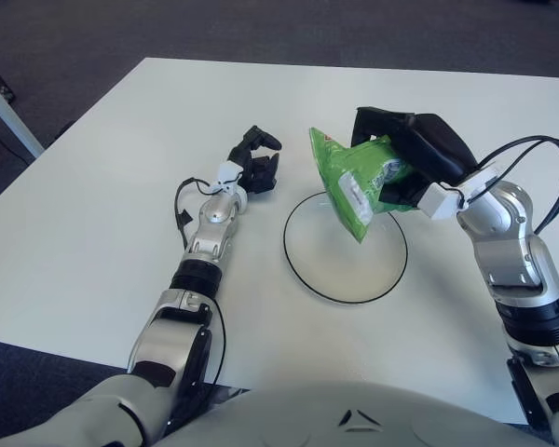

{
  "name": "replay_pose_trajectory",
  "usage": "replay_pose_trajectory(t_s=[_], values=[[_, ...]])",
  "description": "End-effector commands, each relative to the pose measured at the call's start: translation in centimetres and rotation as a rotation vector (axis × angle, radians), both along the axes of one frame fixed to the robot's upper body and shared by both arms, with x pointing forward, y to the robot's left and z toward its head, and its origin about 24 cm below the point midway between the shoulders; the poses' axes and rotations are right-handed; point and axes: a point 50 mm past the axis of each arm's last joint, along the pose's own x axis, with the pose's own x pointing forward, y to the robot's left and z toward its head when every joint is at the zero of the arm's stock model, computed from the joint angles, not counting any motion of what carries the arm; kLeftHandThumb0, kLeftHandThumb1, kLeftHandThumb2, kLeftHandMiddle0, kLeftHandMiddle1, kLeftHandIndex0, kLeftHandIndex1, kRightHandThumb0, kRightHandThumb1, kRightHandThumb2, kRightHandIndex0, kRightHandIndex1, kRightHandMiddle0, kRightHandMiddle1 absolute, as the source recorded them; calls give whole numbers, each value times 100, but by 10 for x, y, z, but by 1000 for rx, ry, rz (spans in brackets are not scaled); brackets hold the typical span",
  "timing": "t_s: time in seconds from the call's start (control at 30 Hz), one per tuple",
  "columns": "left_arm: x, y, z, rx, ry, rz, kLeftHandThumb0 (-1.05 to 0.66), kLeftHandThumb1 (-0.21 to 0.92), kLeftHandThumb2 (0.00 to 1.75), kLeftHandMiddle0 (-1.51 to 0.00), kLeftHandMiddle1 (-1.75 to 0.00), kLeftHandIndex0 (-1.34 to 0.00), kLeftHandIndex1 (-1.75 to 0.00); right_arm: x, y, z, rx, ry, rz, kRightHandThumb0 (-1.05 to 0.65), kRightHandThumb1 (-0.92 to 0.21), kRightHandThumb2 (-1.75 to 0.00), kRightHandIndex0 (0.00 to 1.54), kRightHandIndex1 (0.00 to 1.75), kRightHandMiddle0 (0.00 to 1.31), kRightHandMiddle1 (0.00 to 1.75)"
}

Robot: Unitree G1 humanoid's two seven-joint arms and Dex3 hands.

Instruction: Put the snack into the plate.

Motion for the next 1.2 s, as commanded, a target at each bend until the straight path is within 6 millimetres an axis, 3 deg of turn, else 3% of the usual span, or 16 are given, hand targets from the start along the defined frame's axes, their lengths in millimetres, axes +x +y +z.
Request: replay_pose_trajectory(t_s=[0.0,0.67,1.17], values=[[-13,-2,-29,-16,133,-10,-37,70,82,-111,-175,-32,-175,-8,0,2,-23,12,29,0,7,-175,88,175,71,172],[-21,-6,-31,-24,180,-59,-38,65,89,-121,-175,-35,-175,-38,16,1,-27,259,161,0,9,-174,92,167,70,174],[-21,-7,-30,-7,170,-74,-39,64,90,-111,-175,-36,-175,-42,26,-1,-94,287,193,0,8,-174,90,168,71,175]])
